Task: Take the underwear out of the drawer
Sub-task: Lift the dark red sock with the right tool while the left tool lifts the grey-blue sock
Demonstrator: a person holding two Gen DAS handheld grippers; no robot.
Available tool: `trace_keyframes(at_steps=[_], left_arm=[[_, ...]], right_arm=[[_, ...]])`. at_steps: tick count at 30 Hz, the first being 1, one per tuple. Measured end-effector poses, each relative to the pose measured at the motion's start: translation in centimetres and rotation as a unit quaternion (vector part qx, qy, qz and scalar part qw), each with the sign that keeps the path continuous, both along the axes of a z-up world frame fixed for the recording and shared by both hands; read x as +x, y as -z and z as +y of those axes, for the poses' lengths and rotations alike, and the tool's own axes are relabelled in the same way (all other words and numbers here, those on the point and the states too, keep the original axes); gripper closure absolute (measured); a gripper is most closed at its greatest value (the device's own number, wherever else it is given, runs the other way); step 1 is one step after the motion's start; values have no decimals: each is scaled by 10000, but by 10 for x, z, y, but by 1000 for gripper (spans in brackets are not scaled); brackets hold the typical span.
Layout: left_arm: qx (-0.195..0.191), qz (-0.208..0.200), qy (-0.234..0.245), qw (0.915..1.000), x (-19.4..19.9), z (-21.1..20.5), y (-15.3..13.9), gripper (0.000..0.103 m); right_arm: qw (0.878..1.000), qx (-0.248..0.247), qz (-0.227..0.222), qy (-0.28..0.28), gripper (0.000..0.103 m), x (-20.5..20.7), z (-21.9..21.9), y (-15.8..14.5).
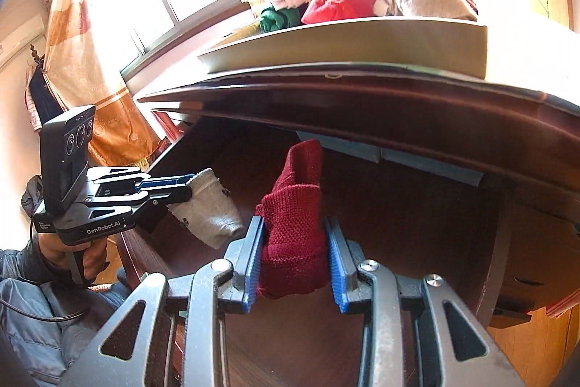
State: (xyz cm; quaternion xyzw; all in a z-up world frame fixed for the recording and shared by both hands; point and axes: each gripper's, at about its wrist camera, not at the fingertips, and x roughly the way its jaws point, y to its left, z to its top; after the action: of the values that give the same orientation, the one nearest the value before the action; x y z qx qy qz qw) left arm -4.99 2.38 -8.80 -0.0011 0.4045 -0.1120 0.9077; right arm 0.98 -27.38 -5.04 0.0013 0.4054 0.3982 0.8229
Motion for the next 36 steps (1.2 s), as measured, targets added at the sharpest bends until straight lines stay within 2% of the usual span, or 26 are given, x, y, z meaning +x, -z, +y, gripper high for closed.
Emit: trace_keyframes(at_steps=[17,29,36], left_arm=[[168,-679,-293,9971,-11,7,-14,96],[183,-1135,-479,9922,-17,15,-34,96],[163,-1381,-538,9888,-18,22,-54,96]], right_arm=[[9981,244,-572,16,68,-26,-27,-12],[9918,446,-1195,29,68,-51,-44,-23],[9902,483,-1305,100,68,-51,-48,-33]])
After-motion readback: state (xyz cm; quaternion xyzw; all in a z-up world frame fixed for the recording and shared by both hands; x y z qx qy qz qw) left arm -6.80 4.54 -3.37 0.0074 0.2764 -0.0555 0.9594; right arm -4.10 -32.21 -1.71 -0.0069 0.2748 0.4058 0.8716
